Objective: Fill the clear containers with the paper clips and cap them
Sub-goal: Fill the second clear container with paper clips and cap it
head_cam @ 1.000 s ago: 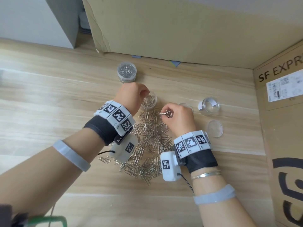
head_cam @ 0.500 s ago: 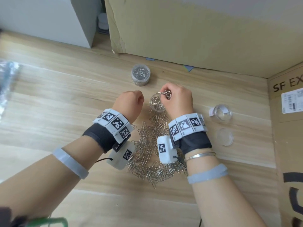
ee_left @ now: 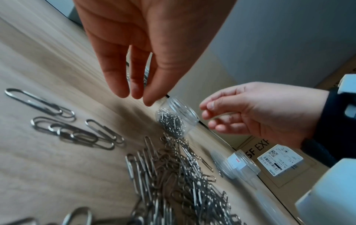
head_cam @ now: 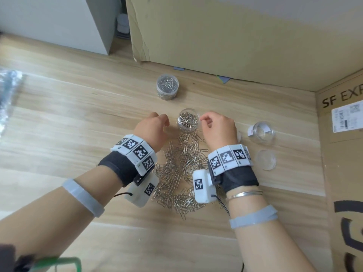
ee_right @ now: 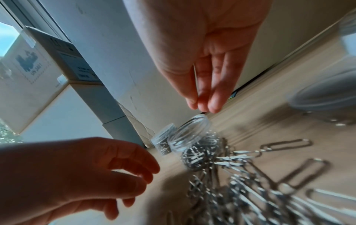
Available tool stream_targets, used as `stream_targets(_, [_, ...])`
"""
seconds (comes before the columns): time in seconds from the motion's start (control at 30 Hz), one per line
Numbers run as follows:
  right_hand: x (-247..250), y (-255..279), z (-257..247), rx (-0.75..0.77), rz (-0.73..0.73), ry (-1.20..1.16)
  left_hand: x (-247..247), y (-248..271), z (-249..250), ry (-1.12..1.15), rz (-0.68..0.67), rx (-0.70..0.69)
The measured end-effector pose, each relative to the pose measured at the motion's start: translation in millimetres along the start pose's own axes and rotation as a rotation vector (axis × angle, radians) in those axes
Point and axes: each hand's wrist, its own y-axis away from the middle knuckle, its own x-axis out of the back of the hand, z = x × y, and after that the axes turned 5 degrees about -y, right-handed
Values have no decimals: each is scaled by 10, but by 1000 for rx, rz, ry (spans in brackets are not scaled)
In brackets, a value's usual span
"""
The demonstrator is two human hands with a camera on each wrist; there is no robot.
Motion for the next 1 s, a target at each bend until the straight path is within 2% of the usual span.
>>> stream_targets(0.07, [-39, 78, 98, -22, -66, 53, -42, 59, -23, -50, -35, 24])
stream_targets(0.2, [-146, 213, 202, -54, -104, 89, -164, 209, -57, -100, -60, 40])
stream_targets(0.33, [-228, 328, 186, -63, -189, 84, -243, 309, 14, -55, -55, -6])
stream_targets(0.47, [-250, 454, 163, -45, -297, 56, -310, 370, 93, -39, -122, -81])
stream_targets(0.57, [-251, 541, 177, -21, -285, 43, -337, 421, 119, -24, -175, -131])
stream_targets(0.73, [-136, 661, 281, -50, -202, 116, -361, 538, 121, -126, -231, -153])
stream_targets(1.0, [-123, 873, 336, -255, -346, 232, -599, 647, 118, -435, -166, -169])
